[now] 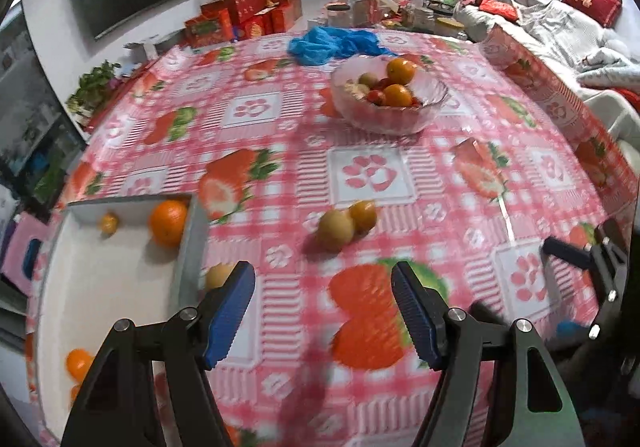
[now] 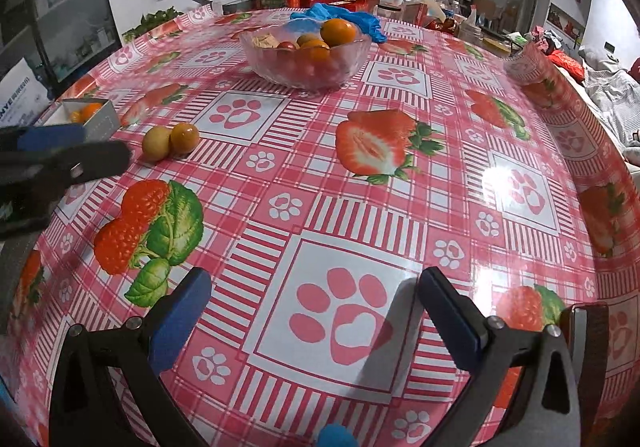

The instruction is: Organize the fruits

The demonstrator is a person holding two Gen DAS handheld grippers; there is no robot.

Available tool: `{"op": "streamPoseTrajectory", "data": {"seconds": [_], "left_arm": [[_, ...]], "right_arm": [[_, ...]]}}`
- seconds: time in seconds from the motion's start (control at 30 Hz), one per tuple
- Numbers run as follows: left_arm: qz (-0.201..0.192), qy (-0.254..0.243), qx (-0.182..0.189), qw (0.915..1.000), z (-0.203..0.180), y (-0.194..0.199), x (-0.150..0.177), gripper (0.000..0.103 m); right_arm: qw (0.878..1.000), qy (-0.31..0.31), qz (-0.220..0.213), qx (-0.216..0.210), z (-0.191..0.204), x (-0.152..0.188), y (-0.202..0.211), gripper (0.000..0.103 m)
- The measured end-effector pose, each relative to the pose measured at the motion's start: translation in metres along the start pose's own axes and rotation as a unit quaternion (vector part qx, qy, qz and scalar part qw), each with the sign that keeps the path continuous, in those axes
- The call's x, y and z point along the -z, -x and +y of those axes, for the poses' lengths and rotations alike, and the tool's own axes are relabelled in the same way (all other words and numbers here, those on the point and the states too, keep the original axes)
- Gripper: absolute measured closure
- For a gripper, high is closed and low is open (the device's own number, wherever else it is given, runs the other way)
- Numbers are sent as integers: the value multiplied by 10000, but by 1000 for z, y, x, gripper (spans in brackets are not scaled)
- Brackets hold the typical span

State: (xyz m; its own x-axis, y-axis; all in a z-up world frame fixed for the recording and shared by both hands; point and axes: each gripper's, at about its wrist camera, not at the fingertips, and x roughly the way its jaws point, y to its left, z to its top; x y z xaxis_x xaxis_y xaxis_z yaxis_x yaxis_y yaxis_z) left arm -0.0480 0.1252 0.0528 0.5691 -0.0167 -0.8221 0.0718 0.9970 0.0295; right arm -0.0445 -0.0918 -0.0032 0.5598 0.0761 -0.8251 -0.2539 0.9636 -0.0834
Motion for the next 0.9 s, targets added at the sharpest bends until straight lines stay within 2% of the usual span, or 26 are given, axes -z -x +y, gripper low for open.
{"op": "streamPoseTrajectory", "data": {"seconds": [0.1, 0.23, 0.4, 0.43, 0.47, 0.5, 0.53, 0.6, 0.73, 0.9], "left_arm": [[-12, 96, 47, 9999, -5, -10, -10, 31], [66, 525, 73, 9986, -1, -30, -26, 31], [220, 943, -69, 9953, 4, -60, -35, 31], [263, 1000, -78, 9946, 5, -65, -35, 32], [296, 1030, -65, 9942, 6, -68, -34, 38], [321, 1081, 76, 9936, 6, -71, -33, 40], [303, 1091, 84, 9935, 5, -71, -32, 42], [279, 927, 136, 9952, -1, -70, -31, 55], [231, 595, 68, 9979, -13, -66, -26, 56], [197, 455, 201, 9986, -17, -54, -9, 56]], "right_arm": [[10000, -2, -1, -1, 0, 0, 0, 0], [10000, -3, -1, -2, 0, 0, 0, 0], [10000, -5, -2, 0, 0, 0, 0, 0], [10000, -5, -2, 0, 0, 0, 0, 0], [10000, -6, -2, 0, 0, 0, 0, 0], [10000, -8, -3, -2, 0, 0, 0, 0], [10000, -8, -3, -2, 0, 0, 0, 0], [10000, -10, -3, -3, 0, 0, 0, 0], [10000, -10, -3, -1, 0, 0, 0, 0], [10000, 41, 16, -9, -1, 1, 1, 0]]}}
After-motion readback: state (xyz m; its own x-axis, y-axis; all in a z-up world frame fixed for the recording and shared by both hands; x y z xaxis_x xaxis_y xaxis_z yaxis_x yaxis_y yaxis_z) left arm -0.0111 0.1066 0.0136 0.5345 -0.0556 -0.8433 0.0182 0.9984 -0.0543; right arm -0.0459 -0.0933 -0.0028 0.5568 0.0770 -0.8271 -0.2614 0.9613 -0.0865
